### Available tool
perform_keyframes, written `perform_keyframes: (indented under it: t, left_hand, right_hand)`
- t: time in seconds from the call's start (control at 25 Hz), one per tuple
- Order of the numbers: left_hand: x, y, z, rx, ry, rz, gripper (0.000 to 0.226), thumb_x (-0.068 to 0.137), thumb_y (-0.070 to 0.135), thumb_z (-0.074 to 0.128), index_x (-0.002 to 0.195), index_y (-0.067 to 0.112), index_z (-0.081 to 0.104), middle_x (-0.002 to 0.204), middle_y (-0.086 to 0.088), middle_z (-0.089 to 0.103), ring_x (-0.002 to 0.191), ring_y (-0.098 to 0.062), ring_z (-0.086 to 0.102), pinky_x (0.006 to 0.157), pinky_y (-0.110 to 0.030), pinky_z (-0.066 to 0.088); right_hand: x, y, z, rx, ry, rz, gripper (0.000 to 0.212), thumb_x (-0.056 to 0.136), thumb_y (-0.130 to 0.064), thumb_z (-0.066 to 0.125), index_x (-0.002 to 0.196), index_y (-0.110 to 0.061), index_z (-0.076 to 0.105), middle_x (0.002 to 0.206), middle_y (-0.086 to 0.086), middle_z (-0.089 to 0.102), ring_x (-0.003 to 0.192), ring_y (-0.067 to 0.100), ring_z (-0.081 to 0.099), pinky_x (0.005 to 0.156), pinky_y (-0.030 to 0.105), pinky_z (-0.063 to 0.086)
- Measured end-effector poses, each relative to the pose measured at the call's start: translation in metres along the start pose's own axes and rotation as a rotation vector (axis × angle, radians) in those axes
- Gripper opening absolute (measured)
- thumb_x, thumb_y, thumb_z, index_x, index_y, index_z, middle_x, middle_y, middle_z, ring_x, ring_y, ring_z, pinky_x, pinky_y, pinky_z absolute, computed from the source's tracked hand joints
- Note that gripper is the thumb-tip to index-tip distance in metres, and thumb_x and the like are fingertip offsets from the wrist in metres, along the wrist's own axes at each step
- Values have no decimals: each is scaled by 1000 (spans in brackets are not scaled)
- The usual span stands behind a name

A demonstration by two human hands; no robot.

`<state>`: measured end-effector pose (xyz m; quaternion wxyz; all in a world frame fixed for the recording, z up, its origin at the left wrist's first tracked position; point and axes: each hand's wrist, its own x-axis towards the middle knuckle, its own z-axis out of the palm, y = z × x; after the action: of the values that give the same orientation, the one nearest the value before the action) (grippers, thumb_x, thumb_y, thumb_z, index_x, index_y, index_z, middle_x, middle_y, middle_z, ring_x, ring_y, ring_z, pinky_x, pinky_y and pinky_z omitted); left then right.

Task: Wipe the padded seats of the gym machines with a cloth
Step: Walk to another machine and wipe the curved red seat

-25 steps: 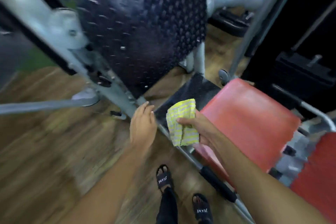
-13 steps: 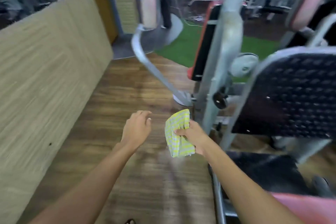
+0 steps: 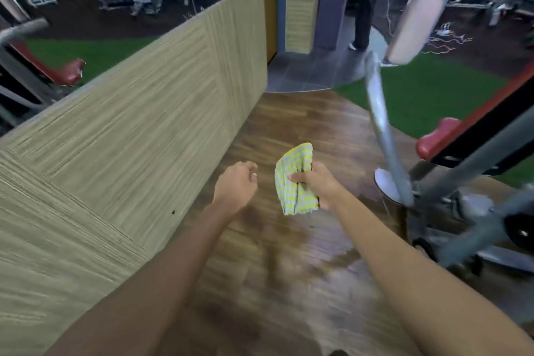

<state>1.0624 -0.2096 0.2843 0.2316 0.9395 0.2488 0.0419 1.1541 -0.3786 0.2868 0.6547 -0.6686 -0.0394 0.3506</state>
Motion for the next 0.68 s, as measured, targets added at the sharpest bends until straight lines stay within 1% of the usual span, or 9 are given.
perform_keyframes:
  t: [0.08,0.24,0.32,0.48,0.6,0.68]
  left_hand:
    - [44,-13,-10,-13,0,8,31,95,22,47,123,23,60,118,-4,66,111,-28,61,95,-41,49]
    - [143,-26,-13,-63,3,33,32,93,19,50,122,18,62,121,-6,66,113,-28,61,97,-42,48]
    - [205,-26,-14,-51,-1,27,32,93,19,50,123,18,62,122,-6,66,114,-28,61,97,-40,48]
    - [331,-20,-31,-54,41,2,33,95,19,49,125,17,62,125,-5,65,118,-26,59,99,-38,46]
    - [416,-14,-47,-61,42,-6,35,95,19,48,128,18,61,129,-4,63,122,-26,57,103,-39,44]
    - [475,-12,-52,-74,46,6,35,95,19,48,126,18,62,129,-3,63,121,-26,57,102,-41,45]
  right_hand:
    - [43,-15,16,-3,-6,-2,29,86,6,63,112,-8,62,100,11,72,90,29,70,79,43,58]
    - [138,-48,26,4,-4,-2,28,87,5,62,113,-6,62,103,13,71,93,32,70,82,47,58]
    - [197,-71,28,6,-15,-6,28,88,5,61,114,-6,61,104,13,71,94,32,70,82,48,58]
    - [313,-137,29,-14,-57,-9,27,89,6,58,113,-6,62,106,15,70,93,31,70,81,45,58]
    - [386,-188,30,-31,-48,-18,31,90,7,56,120,-2,60,113,18,69,99,34,68,84,46,57]
    - [437,-217,29,-40,-34,-17,34,90,7,56,123,-2,58,116,19,68,103,35,68,84,46,57]
